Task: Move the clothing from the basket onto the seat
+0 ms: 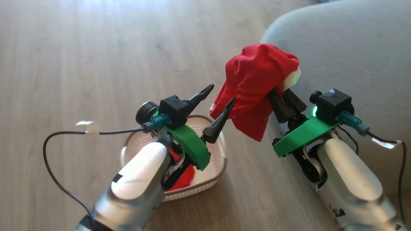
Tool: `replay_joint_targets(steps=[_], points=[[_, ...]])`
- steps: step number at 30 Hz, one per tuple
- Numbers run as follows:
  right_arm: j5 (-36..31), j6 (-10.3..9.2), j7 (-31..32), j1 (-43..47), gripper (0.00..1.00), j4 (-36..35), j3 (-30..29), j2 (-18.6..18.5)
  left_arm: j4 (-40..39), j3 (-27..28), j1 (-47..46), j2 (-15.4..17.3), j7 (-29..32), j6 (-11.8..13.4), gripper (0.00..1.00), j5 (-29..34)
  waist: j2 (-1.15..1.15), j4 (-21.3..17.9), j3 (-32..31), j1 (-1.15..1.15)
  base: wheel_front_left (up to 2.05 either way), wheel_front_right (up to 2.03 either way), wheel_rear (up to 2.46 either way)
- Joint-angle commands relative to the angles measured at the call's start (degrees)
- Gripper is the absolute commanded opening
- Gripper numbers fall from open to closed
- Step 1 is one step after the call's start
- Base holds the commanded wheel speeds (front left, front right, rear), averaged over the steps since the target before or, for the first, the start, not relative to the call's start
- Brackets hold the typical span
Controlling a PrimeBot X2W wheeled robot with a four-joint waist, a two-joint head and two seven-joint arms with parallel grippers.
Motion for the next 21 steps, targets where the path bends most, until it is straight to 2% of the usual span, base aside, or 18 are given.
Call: replay_joint_targets(steps=[1,9,10,11,21], points=[[-0.2,-0.01,-0.4,0.2,0.0,-2.7,-0.1,0.2,-1.7,2.2,-1.3,0.7,-0.3,-0.3,1.0,0.1,0.0,-5.2,0.4,0.0,0.0,0.0,0.0],[0.0,-0.01,-0.4,1.7,0.0,-5.6,-2.1,0.7,-3.3,1.9,-0.6,0.9,-0.3,-0.3,1.0,-0.3,0.0,-15.2,1.6,0.0,0.0,0.0,0.0],[0.0,-0.01,-0.4,1.7,0.0,-5.6,-2.1,0.7,-3.3,1.9,-0.6,0.9,-0.3,-0.3,1.0,-0.3,0.0,-15.2,1.6,0.0,0.0,0.0,0.0],[0.1,-0.01,-0.4,2.4,0.0,-6.4,-3.6,0.8,-4.1,1.5,-0.7,0.8,-0.3,-0.3,1.0,-0.3,0.0,-16.7,2.2,0.0,0.0,0.0,0.0],[-2.9,-0.01,-0.4,9.2,0.0,-14.0,-13.7,2.3,-5.2,-3.6,-4.3,0.4,-0.3,-0.4,1.0,-1.6,0.0,-18.6,4.7,0.0,0.0,0.0,0.0]])
